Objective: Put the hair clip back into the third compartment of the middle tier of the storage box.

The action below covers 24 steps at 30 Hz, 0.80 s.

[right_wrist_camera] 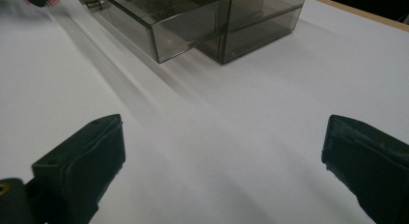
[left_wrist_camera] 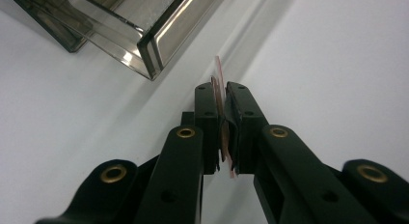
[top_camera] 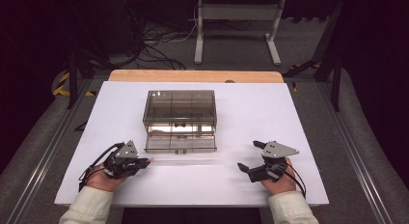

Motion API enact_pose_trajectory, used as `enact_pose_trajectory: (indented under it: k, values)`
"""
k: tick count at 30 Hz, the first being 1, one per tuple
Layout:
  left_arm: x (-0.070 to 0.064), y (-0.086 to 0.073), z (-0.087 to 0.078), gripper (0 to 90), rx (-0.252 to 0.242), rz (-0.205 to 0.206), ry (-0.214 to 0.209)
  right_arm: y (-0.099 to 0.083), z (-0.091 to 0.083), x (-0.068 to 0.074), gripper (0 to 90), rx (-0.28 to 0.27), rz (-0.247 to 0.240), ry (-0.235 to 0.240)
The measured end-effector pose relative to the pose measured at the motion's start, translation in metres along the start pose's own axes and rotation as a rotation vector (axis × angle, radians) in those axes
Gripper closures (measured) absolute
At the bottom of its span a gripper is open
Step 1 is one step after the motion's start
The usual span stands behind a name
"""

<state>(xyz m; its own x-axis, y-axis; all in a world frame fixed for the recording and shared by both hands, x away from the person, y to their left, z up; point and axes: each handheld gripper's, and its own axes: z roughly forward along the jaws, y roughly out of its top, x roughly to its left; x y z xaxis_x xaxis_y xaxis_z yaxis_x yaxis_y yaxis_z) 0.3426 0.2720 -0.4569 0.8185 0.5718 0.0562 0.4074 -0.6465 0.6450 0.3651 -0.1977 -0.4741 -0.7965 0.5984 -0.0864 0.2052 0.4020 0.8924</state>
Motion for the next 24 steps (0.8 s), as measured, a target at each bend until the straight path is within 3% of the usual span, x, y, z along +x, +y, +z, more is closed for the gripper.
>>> enact_pose_trajectory:
  k: [24]
  values:
    - [-0.005, 0.012, -0.016, 84.3, -0.078, -0.009, 0.004, 0.0, 0.001, 0.0, 1.7, 0.004, -0.002, 0.0]
